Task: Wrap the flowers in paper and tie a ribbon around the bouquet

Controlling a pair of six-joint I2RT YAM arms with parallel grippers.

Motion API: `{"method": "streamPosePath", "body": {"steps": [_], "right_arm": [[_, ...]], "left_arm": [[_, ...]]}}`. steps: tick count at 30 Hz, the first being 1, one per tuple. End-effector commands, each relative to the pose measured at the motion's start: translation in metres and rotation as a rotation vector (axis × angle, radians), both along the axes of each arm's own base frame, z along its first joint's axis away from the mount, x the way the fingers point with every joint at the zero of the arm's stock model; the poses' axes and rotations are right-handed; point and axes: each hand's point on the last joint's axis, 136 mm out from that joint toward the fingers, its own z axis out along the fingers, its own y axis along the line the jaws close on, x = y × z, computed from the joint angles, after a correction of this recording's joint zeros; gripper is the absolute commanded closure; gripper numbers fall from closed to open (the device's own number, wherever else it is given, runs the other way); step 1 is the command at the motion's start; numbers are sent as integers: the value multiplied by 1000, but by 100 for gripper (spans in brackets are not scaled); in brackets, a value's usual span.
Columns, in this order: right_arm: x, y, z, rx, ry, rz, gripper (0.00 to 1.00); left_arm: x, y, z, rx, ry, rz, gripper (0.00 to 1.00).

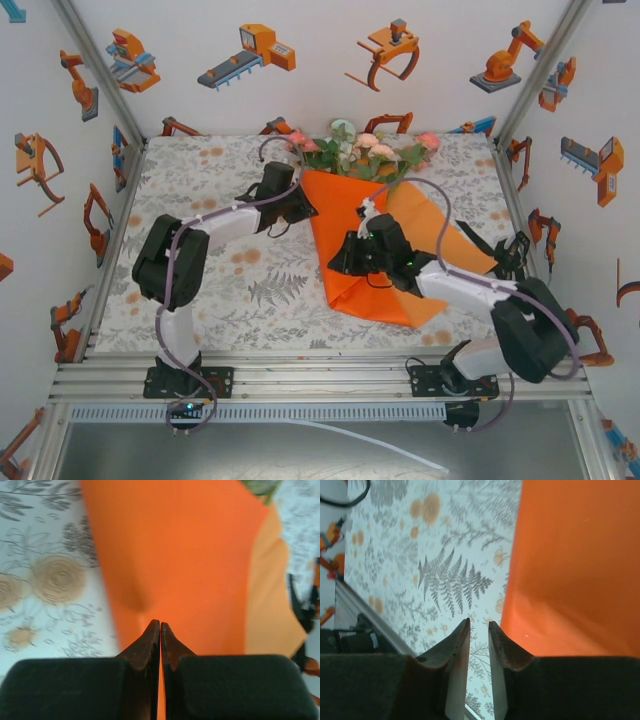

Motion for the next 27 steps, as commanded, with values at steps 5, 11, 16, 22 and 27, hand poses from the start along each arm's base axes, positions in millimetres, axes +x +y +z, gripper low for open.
{"method": "streamPosePath", "body": {"steps": [5, 11, 16, 22, 27], "right_arm": [[3, 33, -24, 26, 43, 118, 78], [2, 20, -53, -8, 96, 94, 79], [-4, 19, -58, 8, 134, 99, 79], [-1, 18, -40, 26, 100, 81, 79], [3, 17, -38, 17, 93, 68, 79]], "left_arm": [[42, 3, -18, 16, -32, 9, 91], [68, 7, -27, 0, -34, 28, 91], [80, 4, -28, -44, -32, 10, 91], [65, 12, 16, -104, -104, 28, 91], [42, 14, 42, -155, -154, 55, 91]]}}
